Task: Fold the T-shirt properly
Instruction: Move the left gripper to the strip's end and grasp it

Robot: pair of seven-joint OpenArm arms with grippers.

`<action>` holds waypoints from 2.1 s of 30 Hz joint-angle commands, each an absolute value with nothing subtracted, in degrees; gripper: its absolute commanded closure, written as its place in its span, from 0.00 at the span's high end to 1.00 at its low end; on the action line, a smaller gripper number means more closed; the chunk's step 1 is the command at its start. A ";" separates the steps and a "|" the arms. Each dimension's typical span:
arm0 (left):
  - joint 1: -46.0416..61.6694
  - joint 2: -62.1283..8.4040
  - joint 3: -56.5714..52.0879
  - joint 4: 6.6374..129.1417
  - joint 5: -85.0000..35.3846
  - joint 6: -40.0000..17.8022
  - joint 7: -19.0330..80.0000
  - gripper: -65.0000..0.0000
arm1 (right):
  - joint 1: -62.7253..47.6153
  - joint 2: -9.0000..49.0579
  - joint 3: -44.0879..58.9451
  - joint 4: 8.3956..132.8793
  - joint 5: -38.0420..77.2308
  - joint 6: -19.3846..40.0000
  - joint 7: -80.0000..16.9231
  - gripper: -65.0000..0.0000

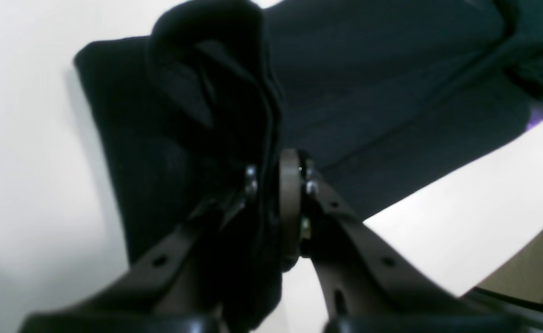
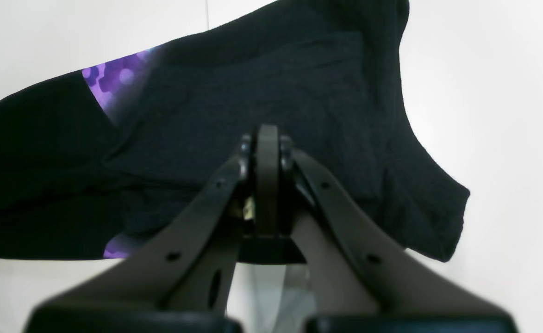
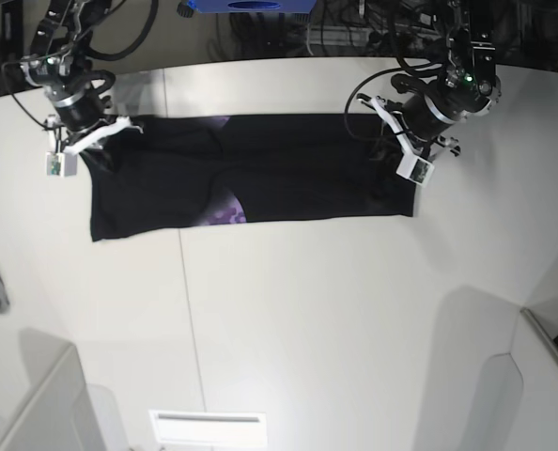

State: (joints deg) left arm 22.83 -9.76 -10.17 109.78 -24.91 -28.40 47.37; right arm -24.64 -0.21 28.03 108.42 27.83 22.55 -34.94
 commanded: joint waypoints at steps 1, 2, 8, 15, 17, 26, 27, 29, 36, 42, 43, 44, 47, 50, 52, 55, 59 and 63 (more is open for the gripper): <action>22.64 -9.45 -10.15 110.99 -25.71 -28.35 46.29 0.00 | -24.48 0.04 28.35 109.58 28.53 22.73 -33.63 0.00; 22.55 -8.92 -10.15 110.99 -25.54 -28.35 46.29 0.00 | -24.48 0.04 28.35 109.58 28.53 22.73 -33.63 0.00; 22.46 -7.60 -9.89 110.99 -25.54 -28.35 46.37 0.00 | -24.48 0.04 28.35 109.58 28.53 22.73 -33.63 0.00; 20.88 -6.55 -9.80 110.90 -25.80 -28.35 46.73 0.00 | -24.48 0.04 28.35 109.58 28.53 22.73 -33.63 0.00; 20.35 -6.55 -8.48 110.90 -25.80 -28.35 46.73 0.00 | -24.48 0.04 28.35 109.58 28.53 22.73 -33.63 0.00; 17.63 -6.55 -0.40 110.46 -25.89 -23.69 46.81 0.00 | -24.66 0.04 28.35 109.58 28.53 22.73 -33.63 0.00; 17.54 -6.46 -0.04 110.46 -25.89 -23.69 46.81 0.00 | -24.66 0.04 28.35 109.58 28.53 22.73 -33.63 0.00; 16.48 -6.11 0.92 110.46 -25.89 -23.69 46.81 0.00 | -24.66 0.04 28.53 109.58 28.53 22.73 -33.63 0.00; 14.81 -5.76 4.26 107.82 -25.89 -23.69 46.81 0.00 | -24.57 0.04 30.90 109.58 28.53 22.73 -33.63 0.00; 13.23 -5.67 6.99 104.75 -25.89 -23.69 46.81 0.00 | -24.57 0.13 30.90 109.49 28.53 22.73 -33.63 0.00; 13.05 -5.67 7.08 104.31 -25.89 -23.69 46.81 0.00 | -24.57 0.13 30.90 109.49 28.53 22.73 -33.63 0.00; 12.70 -5.49 7.08 104.04 -25.89 -23.69 46.81 0.00 | -24.48 0.13 30.90 109.49 28.53 22.73 -33.63 0.00; 12.35 -3.91 7.08 103.87 -25.54 -23.69 46.81 0.00 | -24.48 0.13 30.90 109.41 28.44 22.73 -33.63 0.00; 12.26 -3.12 7.16 103.78 -25.54 -23.69 46.81 0.00 | -24.48 0.13 30.90 109.41 28.44 22.73 -33.63 0.00; 11.74 -2.51 7.16 103.08 -25.54 -23.69 46.81 0.00 | -24.40 0.13 30.90 109.41 28.44 22.73 -33.63 0.00; 10.86 -2.15 8.13 101.49 -25.89 -23.69 46.90 0.00 | -24.40 0.13 30.90 109.41 28.44 22.73 -33.63 0.00; 10.68 -2.15 9.98 101.05 -25.54 -22.64 46.90 0.00 | -24.40 0.13 30.90 109.41 28.44 22.73 -33.63 0.00; 9.54 -2.15 13.05 101.05 -25.98 -18.95 46.90 0.00 | -23.78 0.13 30.90 109.41 28.44 22.73 -33.63 0.00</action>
State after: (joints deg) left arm 10.35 -2.57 12.86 100.05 -24.47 -18.26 48.27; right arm -24.14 -0.30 30.65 108.42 27.81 22.39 -34.98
